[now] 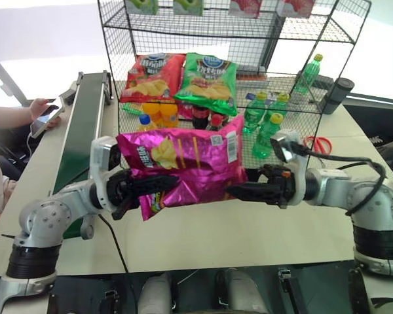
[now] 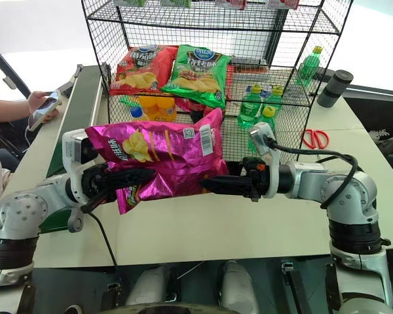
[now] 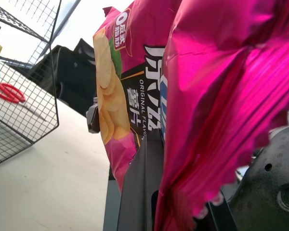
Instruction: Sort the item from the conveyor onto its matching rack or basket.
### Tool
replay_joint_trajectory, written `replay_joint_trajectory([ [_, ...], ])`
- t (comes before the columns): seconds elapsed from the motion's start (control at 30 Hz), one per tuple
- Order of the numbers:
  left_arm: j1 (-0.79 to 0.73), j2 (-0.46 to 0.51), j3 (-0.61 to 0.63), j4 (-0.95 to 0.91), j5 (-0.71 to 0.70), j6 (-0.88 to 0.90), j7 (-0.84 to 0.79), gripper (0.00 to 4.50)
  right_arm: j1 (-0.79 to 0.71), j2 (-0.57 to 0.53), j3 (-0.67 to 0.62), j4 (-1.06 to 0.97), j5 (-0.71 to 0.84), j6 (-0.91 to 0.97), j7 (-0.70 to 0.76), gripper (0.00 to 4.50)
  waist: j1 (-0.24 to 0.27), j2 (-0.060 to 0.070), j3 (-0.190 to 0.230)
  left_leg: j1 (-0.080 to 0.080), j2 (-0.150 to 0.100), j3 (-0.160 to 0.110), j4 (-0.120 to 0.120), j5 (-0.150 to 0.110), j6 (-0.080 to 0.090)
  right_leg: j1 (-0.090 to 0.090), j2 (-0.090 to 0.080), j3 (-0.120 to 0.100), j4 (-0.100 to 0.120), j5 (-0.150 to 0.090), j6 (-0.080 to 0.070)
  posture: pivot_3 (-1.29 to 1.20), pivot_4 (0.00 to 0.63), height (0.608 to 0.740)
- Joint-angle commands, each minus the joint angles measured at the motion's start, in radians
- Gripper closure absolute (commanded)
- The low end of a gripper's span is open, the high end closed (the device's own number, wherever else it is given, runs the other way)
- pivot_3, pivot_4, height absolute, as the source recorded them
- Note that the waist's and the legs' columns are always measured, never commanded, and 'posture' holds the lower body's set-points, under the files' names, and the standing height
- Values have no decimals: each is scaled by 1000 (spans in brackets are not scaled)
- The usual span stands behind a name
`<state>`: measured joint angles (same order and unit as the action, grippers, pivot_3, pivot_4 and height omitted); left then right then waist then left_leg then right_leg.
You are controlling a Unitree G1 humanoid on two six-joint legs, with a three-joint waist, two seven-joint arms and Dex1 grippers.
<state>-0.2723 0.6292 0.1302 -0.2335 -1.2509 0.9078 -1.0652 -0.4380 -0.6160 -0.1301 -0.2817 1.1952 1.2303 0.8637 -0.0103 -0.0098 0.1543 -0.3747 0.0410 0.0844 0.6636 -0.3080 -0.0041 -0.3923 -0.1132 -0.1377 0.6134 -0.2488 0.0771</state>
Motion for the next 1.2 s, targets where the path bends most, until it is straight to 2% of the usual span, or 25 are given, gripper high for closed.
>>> replay_joint_trajectory([
  [0.03,-17,-14,11,-19,7,-9,2,4423,0,-12,2,-30,22,0,3,0,0,0,0,0,0,0,0,0,0,0,0,0,0,0,0,0,150,740],
  [0.17,-14,-17,14,-24,30,-10,11,4423,0,-19,8,-28,25,8,12,0,1,0,0,0,0,0,0,0,0,0,0,0,0,0,0,0,150,740],
  [0.27,-9,-34,21,-29,59,-39,19,4500,-3,-23,11,-21,24,12,14,756,1,0,0,0,0,0,0,0,0,0,0,0,0,0,0,0,150,740],
  [0.47,-7,-58,31,-24,77,-65,29,4500,10,-61,17,-7,-28,-27,44,3680,1,0,0,0,0,0,0,0,0,0,0,0,0,0,0,0,150,740],
  [0.53,-15,-52,26,-2,96,-50,59,4500,12,-77,16,-6,-49,-47,56,4474,1,0,0,0,0,0,0,0,0,0,0,0,0,0,0,0,150,740],
  [0.57,-20,-49,29,10,94,-39,68,3959,12,-83,13,-4,-59,-57,64,4500,1,0,0,0,0,0,0,0,0,0,0,0,0,0,0,0,150,740],
  [0.63,-23,-47,35,22,92,-34,66,3324,14,-95,6,4,-74,-75,70,4500,1,0,0,0,0,0,0,0,0,0,0,0,0,0,0,0,150,740],
  [0.8,-6,-19,29,20,150,-66,39,777,89,-150,-32,-26,-136,-176,124,4500,3,0,0,-1,0,0,0,0,1,0,0,0,-1,0,0,0,150,740],
  [0.83,-2,-17,29,20,161,-73,36,513,104,-155,-42,-31,-135,-185,126,4500,5,0,0,-1,0,0,0,0,1,0,0,0,-1,0,0,0,150,740],
  [0.87,3,-15,25,20,187,-96,31,22,127,-157,-76,-37,-133,-207,123,4500,6,0,0,-1,0,0,0,0,1,0,0,0,-1,0,0,0,150,740],
  [0.93,7,-31,31,22,229,-145,43,22,171,-163,-152,-55,-123,-247,115,4500,14,0,0,-1,0,0,0,-1,1,0,0,0,-2,0,0,0,150,740],
  [1.0,5,-55,-1,21,386,-313,53,22,216,-159,-252,-85,-75,-265,81,4500,22,0,0,-1,0,0,0,-1,1,-1,0,0,-2,0,0,0,150,740],
  [1.1,-19,-114,-33,22,510,-458,85,22,335,-155,-394,-208,-11,-275,18,4500,32,-1,0,-1,0,0,0,-1,1,0,0,0,-2,0,0,0,150,740],
  [1.2,-37,-157,-39,16,504,-466,90,22,345,-98,-476,-261,-26,-378,-96,4500,47,-1,0,-1,0,0,-1,-1,2,0,-1,0,-3,0,0,0,150,740],
])
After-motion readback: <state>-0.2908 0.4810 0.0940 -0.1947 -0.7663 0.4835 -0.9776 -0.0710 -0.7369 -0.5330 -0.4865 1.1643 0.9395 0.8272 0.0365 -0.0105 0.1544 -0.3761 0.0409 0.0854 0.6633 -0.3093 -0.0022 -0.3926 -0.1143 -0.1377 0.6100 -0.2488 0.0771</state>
